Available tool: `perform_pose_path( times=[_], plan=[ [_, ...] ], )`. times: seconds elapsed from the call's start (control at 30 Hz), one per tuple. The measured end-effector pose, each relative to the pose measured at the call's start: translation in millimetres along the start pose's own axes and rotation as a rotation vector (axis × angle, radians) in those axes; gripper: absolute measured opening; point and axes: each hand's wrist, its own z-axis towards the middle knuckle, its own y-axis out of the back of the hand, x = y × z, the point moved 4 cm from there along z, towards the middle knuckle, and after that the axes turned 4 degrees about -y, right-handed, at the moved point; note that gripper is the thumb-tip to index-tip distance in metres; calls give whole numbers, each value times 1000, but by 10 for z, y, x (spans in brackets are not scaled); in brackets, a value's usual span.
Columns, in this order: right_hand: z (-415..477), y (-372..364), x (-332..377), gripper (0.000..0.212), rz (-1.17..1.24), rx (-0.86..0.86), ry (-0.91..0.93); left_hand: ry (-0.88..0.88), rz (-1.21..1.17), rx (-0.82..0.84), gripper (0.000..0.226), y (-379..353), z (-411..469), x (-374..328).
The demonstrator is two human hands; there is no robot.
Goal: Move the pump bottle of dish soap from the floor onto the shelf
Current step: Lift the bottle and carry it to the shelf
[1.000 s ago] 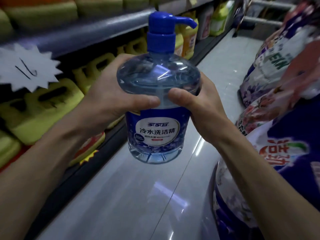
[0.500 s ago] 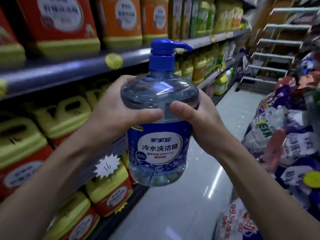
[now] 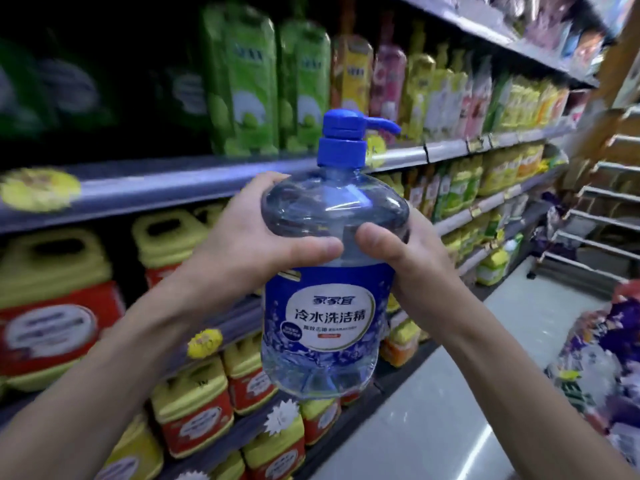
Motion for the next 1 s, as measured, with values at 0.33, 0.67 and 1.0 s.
perform_pose_path(
  times=[0.33,0.67,1.0],
  plan=[
    [598,-896,1401,71,96,242,49,2,136,-163,70,859,184,-1580],
    [977,-1669,1668,91,216,406,28,70,236,-338,67,1550,37,-2051],
    [1500,-1987,1369,86,228,403,14,114,256,-373,74,2036,256,-1703]
  ],
)
